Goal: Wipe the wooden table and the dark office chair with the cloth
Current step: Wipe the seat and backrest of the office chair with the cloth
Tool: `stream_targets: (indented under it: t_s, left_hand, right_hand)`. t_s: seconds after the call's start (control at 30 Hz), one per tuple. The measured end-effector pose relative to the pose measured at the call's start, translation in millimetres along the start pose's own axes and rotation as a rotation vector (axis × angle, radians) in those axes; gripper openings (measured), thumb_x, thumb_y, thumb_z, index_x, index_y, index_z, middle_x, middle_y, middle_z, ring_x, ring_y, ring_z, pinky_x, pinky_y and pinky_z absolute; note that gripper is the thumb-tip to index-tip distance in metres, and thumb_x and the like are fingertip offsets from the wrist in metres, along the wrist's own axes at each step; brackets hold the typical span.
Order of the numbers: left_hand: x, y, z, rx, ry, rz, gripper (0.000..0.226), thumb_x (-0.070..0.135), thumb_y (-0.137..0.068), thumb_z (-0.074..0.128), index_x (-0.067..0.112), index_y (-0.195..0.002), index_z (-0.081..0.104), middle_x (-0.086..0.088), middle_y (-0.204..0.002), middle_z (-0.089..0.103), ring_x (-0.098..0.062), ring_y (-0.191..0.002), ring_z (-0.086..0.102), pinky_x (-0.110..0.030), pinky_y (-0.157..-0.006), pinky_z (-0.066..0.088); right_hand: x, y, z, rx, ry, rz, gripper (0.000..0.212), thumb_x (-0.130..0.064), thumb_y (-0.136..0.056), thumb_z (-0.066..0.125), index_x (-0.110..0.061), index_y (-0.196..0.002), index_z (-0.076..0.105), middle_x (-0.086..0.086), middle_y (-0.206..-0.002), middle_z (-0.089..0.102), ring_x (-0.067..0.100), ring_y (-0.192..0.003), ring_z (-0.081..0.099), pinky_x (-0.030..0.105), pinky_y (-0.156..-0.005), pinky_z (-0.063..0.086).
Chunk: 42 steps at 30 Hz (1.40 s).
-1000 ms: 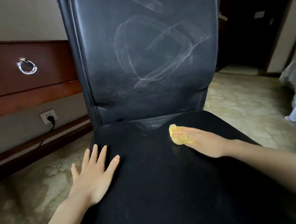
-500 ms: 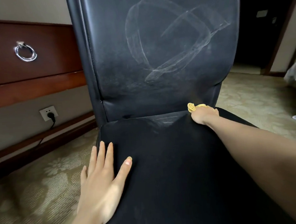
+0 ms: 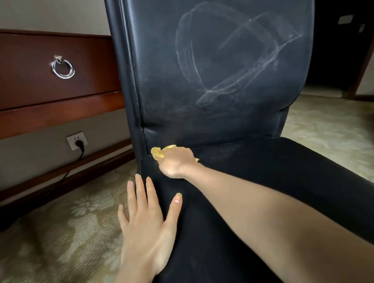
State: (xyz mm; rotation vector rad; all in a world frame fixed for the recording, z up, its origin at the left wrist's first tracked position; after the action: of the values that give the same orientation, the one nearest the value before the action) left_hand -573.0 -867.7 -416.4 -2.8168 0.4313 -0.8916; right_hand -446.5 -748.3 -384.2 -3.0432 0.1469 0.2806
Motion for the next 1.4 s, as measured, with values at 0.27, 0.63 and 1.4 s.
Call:
stream_targets:
  t_s: [0.27, 0.63, 1.4]
  left_hand:
    - [-2, 4, -2, 0.026, 0.056, -0.046, 0.096, 0.072, -0.065, -0.008, 0.023, -0.146, -0.021, 0.014, -0.147, -0.035, 0.003, -0.13, -0.038, -0.035, -0.116, -0.013]
    - [-4, 3, -1, -0.016, 0.032, -0.081, 0.098, 0.073, -0.065, -0.007, 0.024, -0.15, -0.01, 0.015, -0.152, -0.028, 0.005, -0.127, -0.037, -0.038, -0.116, -0.012]
    - [-9, -6, 3, -0.003, 0.109, -0.024, 0.1, 0.078, -0.065, -0.002, 0.025, -0.15, -0.011, 0.016, -0.155, -0.02, 0.01, -0.129, -0.031, -0.035, -0.117, -0.009]
  right_hand:
    - [-48, 1, 10, -0.108, -0.021, -0.322, 0.042, -0.034, -0.103, 0.027, -0.012, -0.102, 0.063, 0.005, -0.128, 0.057, 0.023, -0.123, 0.047, 0.043, -0.108, 0.032]
    - [72, 5, -6, -0.123, -0.237, -0.282, 0.047, -0.043, -0.102, 0.028, -0.018, -0.137, 0.046, 0.0, -0.146, 0.042, 0.021, -0.134, 0.038, 0.039, -0.114, 0.027]
    - [222, 36, -28, 0.06, -0.06, 0.256, 0.044, -0.035, -0.102, 0.03, -0.027, -0.144, 0.039, -0.005, -0.152, 0.036, 0.024, -0.136, 0.036, 0.036, -0.111, 0.029]
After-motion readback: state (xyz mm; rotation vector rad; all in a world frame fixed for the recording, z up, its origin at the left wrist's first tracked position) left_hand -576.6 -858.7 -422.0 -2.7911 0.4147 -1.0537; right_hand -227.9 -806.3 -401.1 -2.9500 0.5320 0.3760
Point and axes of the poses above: each hand's wrist, its own y-axis away from the middle knuckle, its own z-axis out of the palm, x = y × z, the point moved 3 cm from there along -y, towards the middle knuckle
